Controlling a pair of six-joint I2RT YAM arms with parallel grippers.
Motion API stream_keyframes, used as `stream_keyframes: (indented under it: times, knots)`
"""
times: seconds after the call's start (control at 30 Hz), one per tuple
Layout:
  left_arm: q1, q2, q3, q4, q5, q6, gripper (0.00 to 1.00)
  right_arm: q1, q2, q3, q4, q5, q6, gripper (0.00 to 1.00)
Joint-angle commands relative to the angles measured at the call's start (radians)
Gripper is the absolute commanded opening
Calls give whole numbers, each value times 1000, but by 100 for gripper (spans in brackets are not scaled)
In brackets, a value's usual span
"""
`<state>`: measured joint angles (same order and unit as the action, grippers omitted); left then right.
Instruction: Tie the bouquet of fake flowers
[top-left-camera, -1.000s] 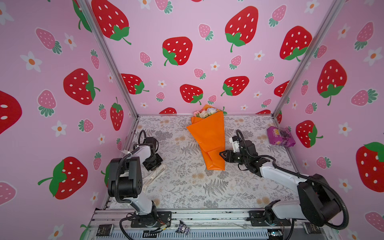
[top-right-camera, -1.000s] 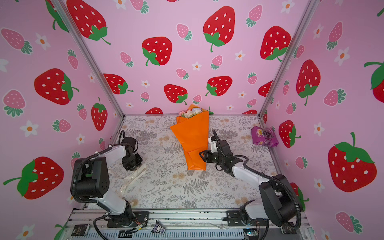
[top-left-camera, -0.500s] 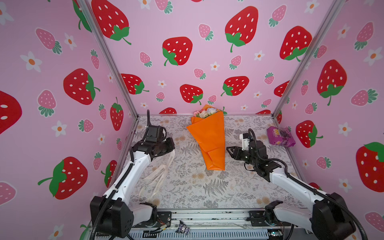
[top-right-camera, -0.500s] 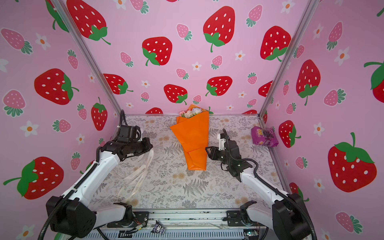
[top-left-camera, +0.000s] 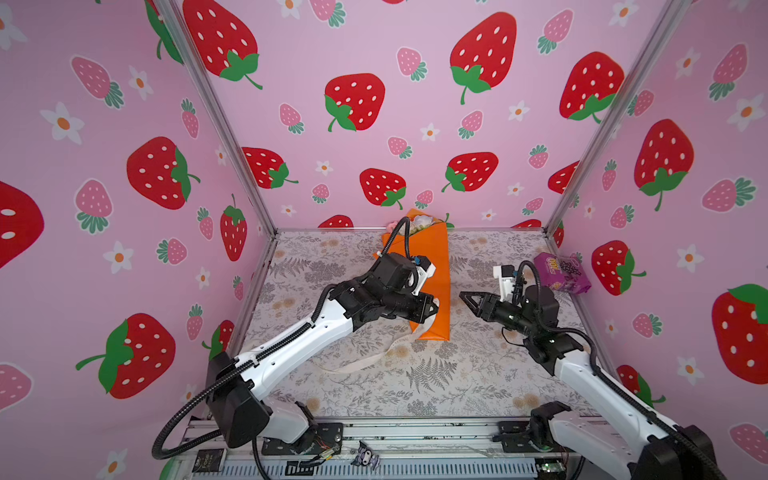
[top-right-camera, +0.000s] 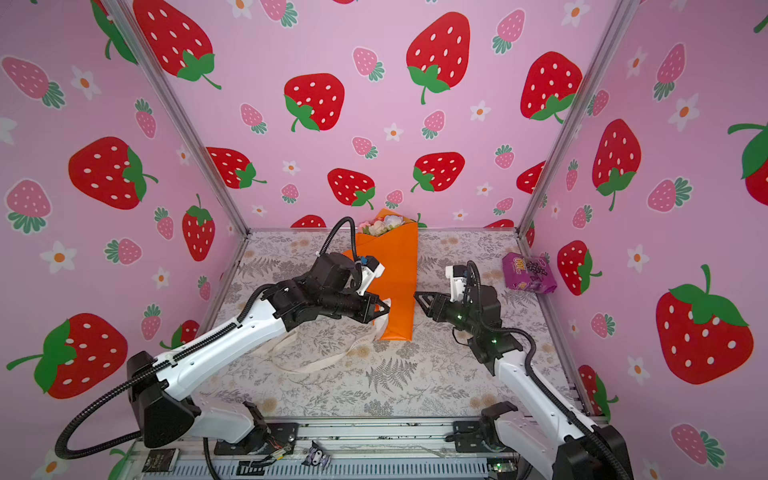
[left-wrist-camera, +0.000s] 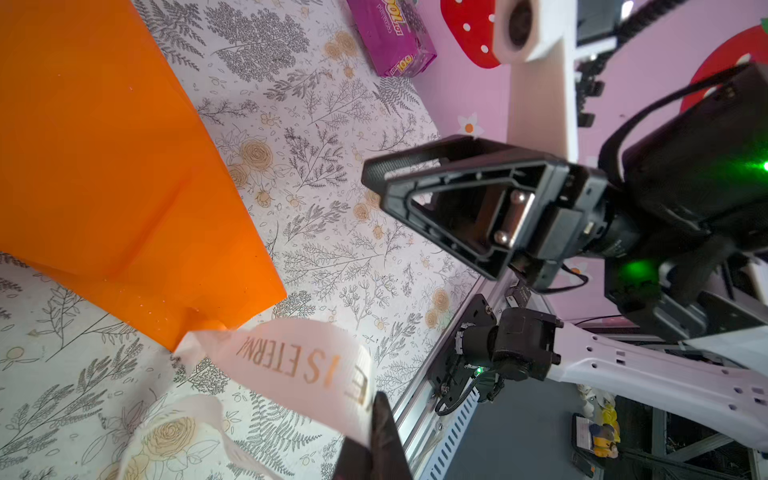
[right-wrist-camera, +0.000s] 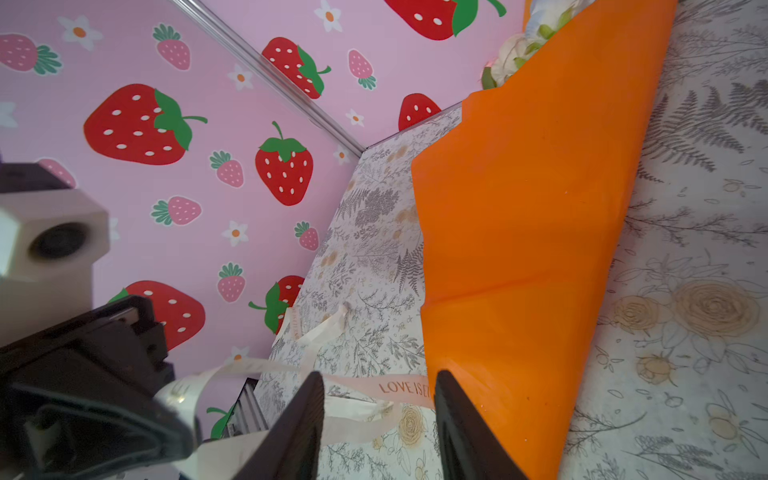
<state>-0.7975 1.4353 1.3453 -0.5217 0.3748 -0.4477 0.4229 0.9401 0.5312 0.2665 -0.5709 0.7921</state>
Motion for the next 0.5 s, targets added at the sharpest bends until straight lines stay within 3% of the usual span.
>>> stream_keyframes:
  times: [0.0, 0.17, 0.27, 0.3, 0.47]
  knots:
    - [4, -3, 39, 29, -25, -13, 0, 19, -80, -48, 64, -76, -1, 48]
    - [14, 21, 36, 67, -19, -73, 2, 163, -68, -65, 136, -88, -59, 51]
    - [18, 38, 38, 107, 12, -128, 3, 278, 4, -44, 138, 19, -109, 51]
    - [18, 43, 38, 118, 22, -140, 2, 298, 22, -40, 146, 55, -111, 55]
    - [18, 48, 26, 121, 29, -155, 2, 356, 93, -40, 284, 108, -87, 56]
